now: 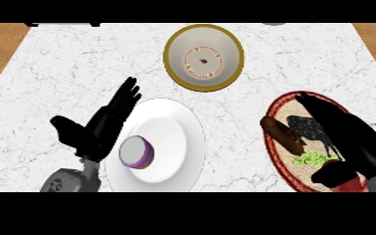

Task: Pick the sweet potato from the placemat and place it in the bowl

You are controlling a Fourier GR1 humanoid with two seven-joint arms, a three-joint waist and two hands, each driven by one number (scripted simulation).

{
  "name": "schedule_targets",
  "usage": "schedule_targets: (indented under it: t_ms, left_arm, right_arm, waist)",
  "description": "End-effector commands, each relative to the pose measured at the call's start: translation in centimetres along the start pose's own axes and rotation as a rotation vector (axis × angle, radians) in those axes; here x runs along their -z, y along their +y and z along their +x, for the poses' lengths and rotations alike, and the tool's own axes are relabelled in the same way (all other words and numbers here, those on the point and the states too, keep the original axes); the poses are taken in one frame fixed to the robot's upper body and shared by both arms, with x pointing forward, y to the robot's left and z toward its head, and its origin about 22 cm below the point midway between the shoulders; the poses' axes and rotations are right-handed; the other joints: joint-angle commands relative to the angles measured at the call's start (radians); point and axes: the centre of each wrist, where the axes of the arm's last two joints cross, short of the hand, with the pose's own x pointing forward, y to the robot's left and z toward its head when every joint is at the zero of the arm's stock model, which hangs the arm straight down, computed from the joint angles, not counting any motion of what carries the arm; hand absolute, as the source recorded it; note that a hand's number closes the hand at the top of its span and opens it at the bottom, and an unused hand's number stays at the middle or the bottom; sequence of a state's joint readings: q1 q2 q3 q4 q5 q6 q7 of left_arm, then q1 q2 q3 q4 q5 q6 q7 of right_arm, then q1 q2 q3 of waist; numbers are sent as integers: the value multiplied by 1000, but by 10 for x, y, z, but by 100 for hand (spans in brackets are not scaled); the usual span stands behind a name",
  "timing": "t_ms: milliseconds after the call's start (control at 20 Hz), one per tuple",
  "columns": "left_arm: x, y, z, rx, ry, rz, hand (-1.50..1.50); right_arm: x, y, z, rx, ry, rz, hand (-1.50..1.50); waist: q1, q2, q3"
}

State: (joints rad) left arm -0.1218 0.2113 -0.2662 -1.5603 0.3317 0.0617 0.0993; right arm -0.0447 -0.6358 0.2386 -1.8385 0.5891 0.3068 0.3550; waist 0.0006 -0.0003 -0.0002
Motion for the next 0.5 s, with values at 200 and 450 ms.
schedule_targets:
  t_ms: [200, 450]
  left_arm:
    - [3, 13, 5, 17, 11, 3, 0]
    - [-2, 3, 6, 7, 6, -1, 0]
  right_arm:
    - [9, 24, 0, 2, 5, -20, -150]
    - [21, 38, -10, 16, 22, -21, -150]
  waist:
    - [-2, 0, 0]
    - [0, 0, 0]
